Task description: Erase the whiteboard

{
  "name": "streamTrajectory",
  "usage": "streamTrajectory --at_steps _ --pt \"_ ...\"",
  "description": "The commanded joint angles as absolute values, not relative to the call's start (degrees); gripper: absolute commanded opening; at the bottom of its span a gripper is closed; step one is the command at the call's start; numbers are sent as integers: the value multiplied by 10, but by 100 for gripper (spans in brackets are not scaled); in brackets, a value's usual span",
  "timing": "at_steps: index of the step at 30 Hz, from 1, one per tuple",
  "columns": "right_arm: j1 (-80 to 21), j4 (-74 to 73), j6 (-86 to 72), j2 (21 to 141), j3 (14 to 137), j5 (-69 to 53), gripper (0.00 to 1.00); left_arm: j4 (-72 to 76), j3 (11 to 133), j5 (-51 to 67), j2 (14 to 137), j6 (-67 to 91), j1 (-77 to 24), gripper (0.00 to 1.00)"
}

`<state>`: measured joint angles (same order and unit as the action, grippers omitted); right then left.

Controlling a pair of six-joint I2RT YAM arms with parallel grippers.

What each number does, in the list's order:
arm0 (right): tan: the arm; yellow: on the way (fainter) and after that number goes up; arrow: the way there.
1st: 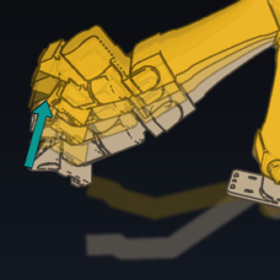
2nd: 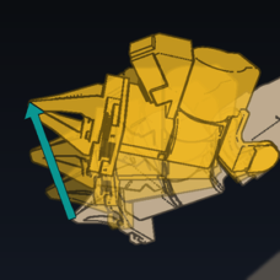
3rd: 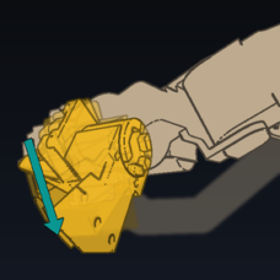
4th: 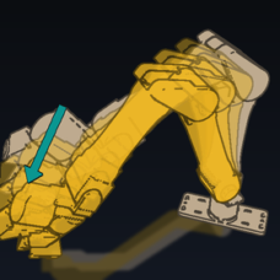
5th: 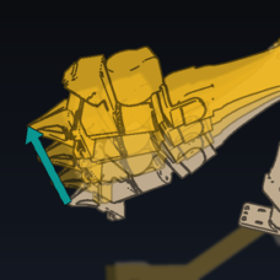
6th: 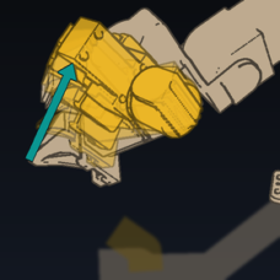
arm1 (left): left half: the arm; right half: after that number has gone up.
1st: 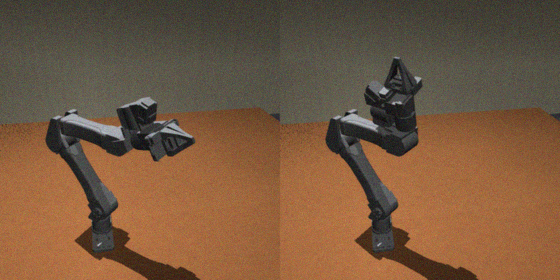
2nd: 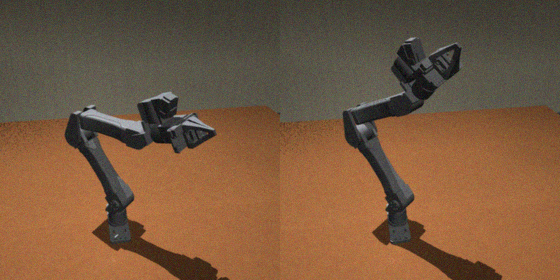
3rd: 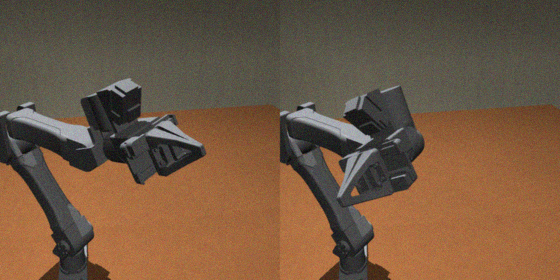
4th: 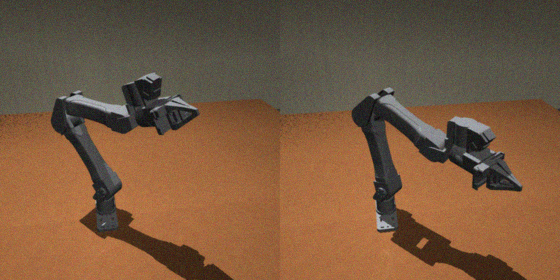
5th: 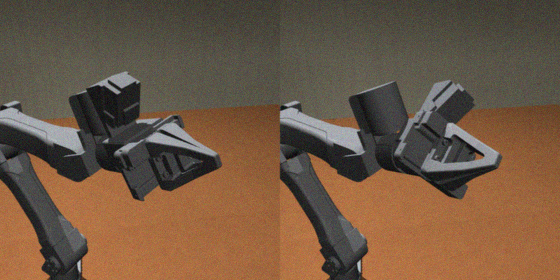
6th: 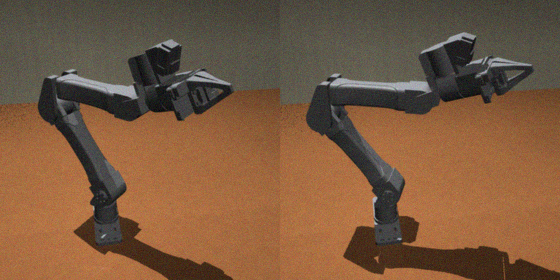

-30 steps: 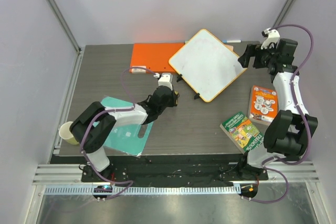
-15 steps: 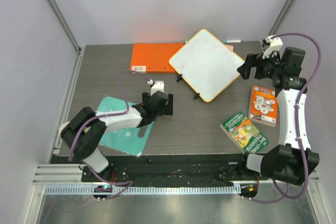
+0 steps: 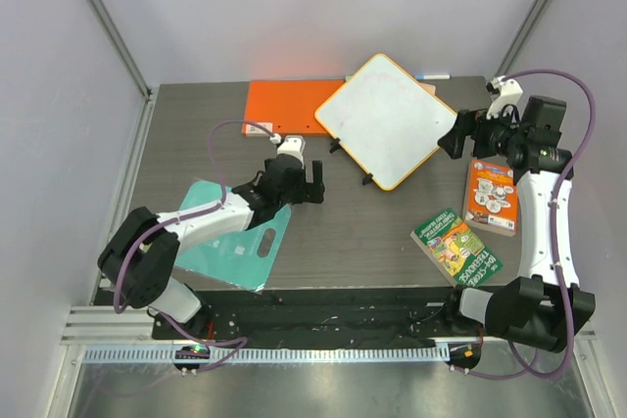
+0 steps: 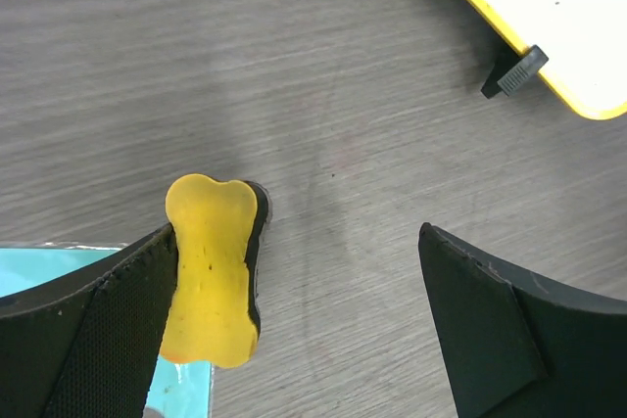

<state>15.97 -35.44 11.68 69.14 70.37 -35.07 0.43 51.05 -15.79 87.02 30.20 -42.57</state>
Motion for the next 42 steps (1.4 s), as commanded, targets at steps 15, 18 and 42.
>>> streamTrajectory --at_steps 15,18,42 --pt "-87 -391 211 740 689 -535 26 35 671 -30 945 438 -394 100" --pt "-104 -259 106 703 628 -496 2 21 710 -4 969 497 -395 100" --pt "-196 33 -156 720 538 -384 1 324 620 58 972 810 -406 100"
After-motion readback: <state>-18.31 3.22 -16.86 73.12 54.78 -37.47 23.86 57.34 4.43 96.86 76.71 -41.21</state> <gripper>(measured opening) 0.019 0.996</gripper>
